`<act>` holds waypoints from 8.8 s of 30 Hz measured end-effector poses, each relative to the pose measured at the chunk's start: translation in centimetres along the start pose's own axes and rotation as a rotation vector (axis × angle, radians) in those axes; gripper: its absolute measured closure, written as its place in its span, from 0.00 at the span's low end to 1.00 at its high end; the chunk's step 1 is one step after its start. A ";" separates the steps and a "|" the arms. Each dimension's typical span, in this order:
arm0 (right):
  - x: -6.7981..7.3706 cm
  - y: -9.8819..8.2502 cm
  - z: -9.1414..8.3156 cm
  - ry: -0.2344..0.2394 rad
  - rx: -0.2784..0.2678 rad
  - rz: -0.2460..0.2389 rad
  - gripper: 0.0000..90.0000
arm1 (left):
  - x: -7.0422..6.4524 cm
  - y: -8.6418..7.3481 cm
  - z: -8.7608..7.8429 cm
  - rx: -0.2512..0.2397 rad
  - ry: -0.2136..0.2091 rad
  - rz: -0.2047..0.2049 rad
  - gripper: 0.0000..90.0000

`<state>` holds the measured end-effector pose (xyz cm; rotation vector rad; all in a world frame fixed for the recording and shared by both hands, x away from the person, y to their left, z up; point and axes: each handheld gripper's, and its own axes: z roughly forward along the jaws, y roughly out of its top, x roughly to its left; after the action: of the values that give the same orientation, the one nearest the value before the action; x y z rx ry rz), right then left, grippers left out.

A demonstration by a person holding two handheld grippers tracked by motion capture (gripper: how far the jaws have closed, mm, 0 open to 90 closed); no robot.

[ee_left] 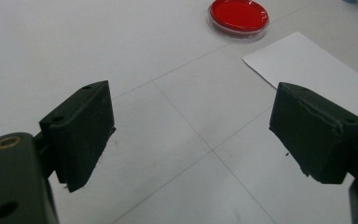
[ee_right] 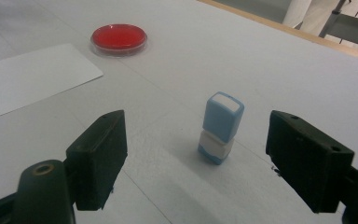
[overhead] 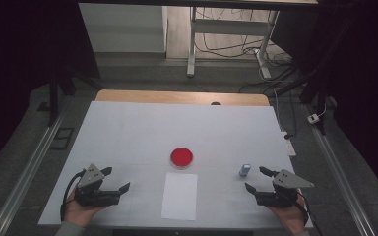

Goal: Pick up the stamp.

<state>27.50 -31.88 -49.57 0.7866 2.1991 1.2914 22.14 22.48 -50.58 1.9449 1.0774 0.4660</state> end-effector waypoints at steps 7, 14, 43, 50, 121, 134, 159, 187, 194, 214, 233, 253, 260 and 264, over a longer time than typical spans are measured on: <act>-0.4 0.0 0.0 0.023 -0.029 0.040 0.24 | 0.1 0.0 0.6 0.016 0.001 0.012 0.17; -0.7 -0.5 0.3 0.027 -0.001 0.064 0.25 | 0.0 0.4 0.4 0.018 0.010 0.005 0.17; 0.4 0.3 1.2 -0.035 0.056 0.047 0.31 | 0.1 0.2 0.7 0.036 -0.020 0.036 0.19; 0.1 0.4 1.0 -0.059 0.052 0.065 0.32 | 0.2 0.0 0.7 0.038 -0.021 0.021 0.20; 0.1 1.5 4.4 -0.216 0.138 0.123 0.71 | -0.2 -0.1 1.4 0.069 -0.011 0.038 0.20; 0.0 1.6 3.7 -0.210 0.089 0.123 0.72 | -0.1 -0.1 1.5 0.068 -0.010 0.034 0.20; 0.5 2.4 3.0 -0.151 -0.011 0.127 0.72 | 0.1 -0.1 1.7 0.055 -0.003 0.024 0.20; 1.8 4.5 3.7 -0.047 -0.109 0.140 0.72 | 0.0 0.1 2.0 0.051 0.002 0.020 0.20; 2.4 5.2 4.4 -0.022 -0.122 0.132 0.72 | -0.1 0.1 2.0 0.052 0.003 0.022 0.20; 3.8 6.5 5.9 0.046 -0.141 0.102 0.72 | 0.0 0.1 2.1 0.053 0.002 0.021 0.20; 5.5 7.8 7.8 0.112 -0.149 0.087 0.71 | 0.1 0.3 2.3 0.036 -0.022 0.008 0.20; 7.6 8.3 9.3 0.161 -0.137 0.065 0.72 | -0.1 0.6 2.7 0.036 -0.033 0.016 0.20; 8.6 8.7 10.1 0.193 -0.136 0.059 0.71 | 0.0 0.6 2.7 0.037 -0.031 0.020 0.21; 9.1 8.9 10.7 0.210 -0.128 0.051 0.72 | -0.1 0.6 2.6 0.034 -0.029 0.021 0.21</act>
<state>29.89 -15.58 -47.38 0.6885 2.2405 1.5868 24.11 20.93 -51.61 1.9883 1.0538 0.4319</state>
